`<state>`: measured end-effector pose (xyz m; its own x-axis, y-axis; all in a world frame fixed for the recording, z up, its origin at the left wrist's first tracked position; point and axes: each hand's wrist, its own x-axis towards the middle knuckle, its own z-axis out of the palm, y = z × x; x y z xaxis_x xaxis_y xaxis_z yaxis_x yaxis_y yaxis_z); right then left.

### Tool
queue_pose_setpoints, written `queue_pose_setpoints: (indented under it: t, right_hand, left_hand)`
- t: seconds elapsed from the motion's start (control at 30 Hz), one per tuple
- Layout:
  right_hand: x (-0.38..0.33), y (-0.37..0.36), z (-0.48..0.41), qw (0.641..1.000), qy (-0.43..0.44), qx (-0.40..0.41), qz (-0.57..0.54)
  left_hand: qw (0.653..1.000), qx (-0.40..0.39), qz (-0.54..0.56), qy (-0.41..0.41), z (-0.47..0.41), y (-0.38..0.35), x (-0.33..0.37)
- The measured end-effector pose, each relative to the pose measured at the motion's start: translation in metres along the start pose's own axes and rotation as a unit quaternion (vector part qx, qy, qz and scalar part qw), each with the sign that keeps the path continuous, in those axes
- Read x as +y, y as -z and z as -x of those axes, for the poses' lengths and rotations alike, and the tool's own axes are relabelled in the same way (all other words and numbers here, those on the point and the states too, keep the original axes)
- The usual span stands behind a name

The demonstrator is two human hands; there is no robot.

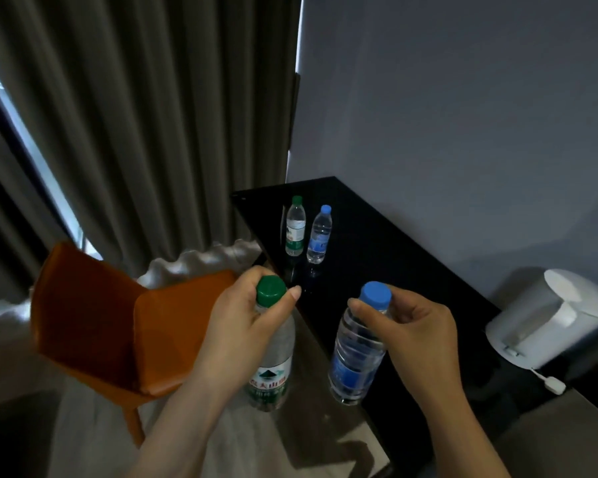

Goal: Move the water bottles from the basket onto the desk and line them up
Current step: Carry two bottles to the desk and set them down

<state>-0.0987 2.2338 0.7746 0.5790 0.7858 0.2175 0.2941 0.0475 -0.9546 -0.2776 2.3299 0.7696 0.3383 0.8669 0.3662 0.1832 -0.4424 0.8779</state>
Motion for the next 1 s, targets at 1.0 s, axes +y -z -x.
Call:
queue_pose_setpoints:
  t: [1.0]
  right_hand:
    - [0.134,-0.020,-0.263,0.993,-0.106,0.024,0.037]
  left_hand:
    - [0.983,-0.151,-0.003,0.104,-0.260,-0.147,-0.164]
